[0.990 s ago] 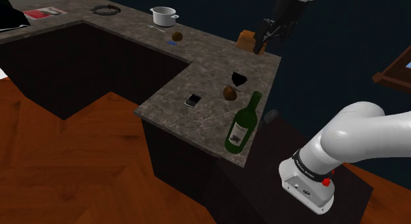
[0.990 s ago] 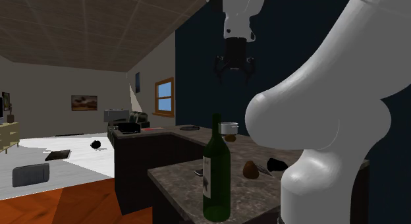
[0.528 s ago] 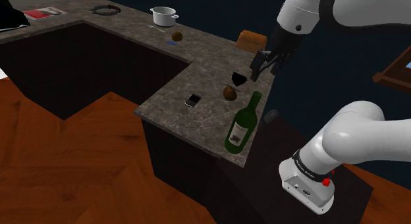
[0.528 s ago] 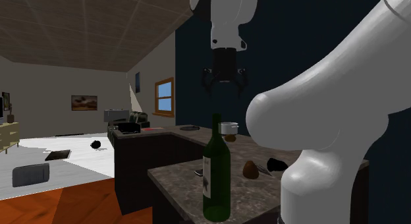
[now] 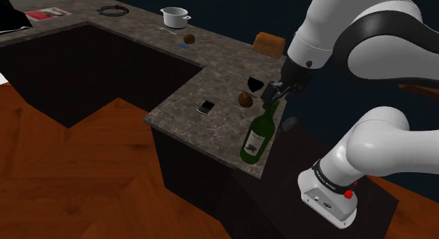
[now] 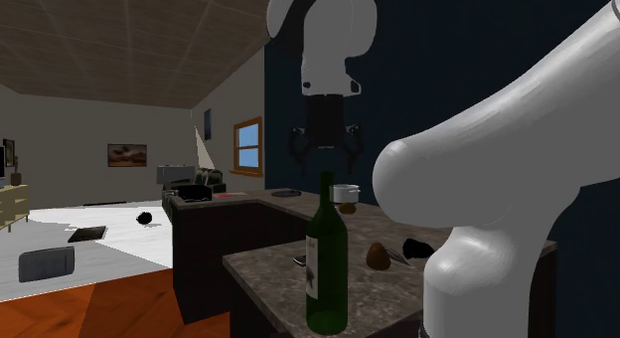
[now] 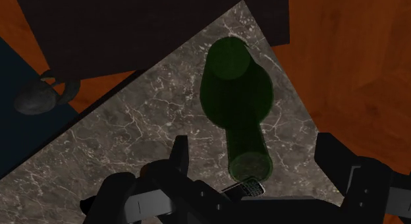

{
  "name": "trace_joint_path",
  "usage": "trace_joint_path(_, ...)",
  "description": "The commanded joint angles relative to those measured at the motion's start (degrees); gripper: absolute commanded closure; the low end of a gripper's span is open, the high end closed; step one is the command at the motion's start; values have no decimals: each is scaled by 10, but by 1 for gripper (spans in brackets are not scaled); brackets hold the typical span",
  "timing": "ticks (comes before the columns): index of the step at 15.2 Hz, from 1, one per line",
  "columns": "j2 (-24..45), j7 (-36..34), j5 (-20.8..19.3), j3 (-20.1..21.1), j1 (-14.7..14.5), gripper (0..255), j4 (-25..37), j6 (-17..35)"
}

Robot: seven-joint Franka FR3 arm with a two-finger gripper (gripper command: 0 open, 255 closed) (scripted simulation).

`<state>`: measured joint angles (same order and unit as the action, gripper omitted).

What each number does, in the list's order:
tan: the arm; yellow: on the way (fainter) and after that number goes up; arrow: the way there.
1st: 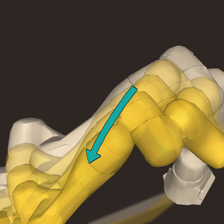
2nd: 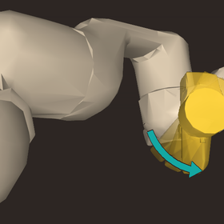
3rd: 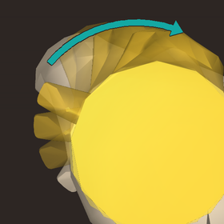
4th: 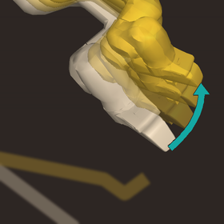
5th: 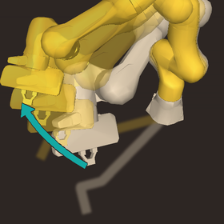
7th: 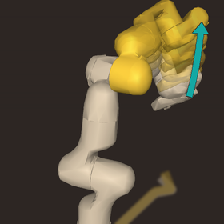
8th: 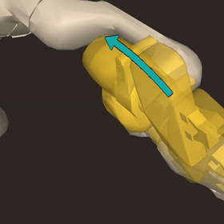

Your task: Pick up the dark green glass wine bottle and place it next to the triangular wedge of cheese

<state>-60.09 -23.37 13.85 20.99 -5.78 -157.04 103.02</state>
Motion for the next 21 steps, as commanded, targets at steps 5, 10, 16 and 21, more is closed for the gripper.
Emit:
trace_joint_path(5, 2, 0, 9, 9, -4, 0, -33, 34)
trace_joint_path(10, 2, 0, 9, 9, -4, 0, -33, 34)
trace_joint_path(16, 2, 0, 9, 9, -4, 255, -33, 34)
trace_joint_path(21, 2, 0, 9, 9, -4, 255, -33, 34)
